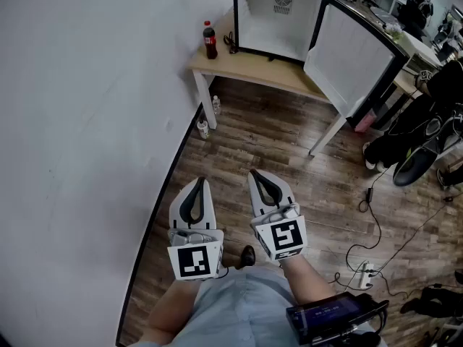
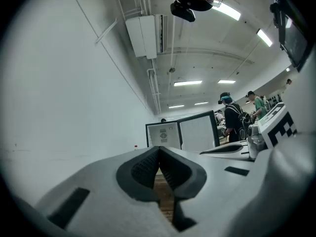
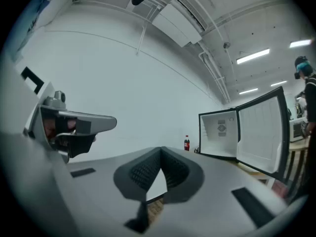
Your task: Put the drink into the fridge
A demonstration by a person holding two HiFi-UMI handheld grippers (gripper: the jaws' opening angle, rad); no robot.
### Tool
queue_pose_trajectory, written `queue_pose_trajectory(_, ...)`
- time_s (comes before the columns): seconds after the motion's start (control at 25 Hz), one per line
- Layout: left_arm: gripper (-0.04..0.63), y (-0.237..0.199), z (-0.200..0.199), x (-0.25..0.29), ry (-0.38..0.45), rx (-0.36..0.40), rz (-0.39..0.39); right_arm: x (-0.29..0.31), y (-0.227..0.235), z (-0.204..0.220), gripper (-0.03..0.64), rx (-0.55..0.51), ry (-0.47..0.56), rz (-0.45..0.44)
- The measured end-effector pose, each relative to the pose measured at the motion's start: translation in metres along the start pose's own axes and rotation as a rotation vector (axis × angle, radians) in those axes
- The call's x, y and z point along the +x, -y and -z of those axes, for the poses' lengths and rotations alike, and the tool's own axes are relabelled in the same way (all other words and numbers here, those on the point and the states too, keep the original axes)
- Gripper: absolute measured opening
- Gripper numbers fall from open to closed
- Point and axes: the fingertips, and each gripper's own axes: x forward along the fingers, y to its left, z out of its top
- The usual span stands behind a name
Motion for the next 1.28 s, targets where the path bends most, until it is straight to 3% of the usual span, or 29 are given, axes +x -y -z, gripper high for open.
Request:
queue_pose_trajectory(0.28,0.008,-0.004,0.006,-0.001,0.006,0.03,-0.026,0.0,0.003,0.001,0.007,0.036,0.021,-0.02)
queue_pose_trajectory(0.36,0.009,-0.004,0.008,0.001,-0.007,0.008,-0.027,0.005,0.003,0.001,0.232,0.059,0.023,-0.041)
queue_pose_trajectory(0.72,0.009,-0.042,0.035,0.035,-0.036,0.009,-0.041,0.058,0.008,0.014,0.259,0.015,-0.011,-0.038)
queue_pose_trajectory(1.04,0.009,-0.1,0.064,0.125,-0.071,-0.022,-0.017,0.16,0.033,0.036,0.253,0.017,-0.039,-0.013)
queue_pose_trajectory(1.28,0.009,-0.146,0.058,0.195,-0.042,-0.017,0.006,0.237,0.051,0.025,0.244,0.009,-0.016,0.011)
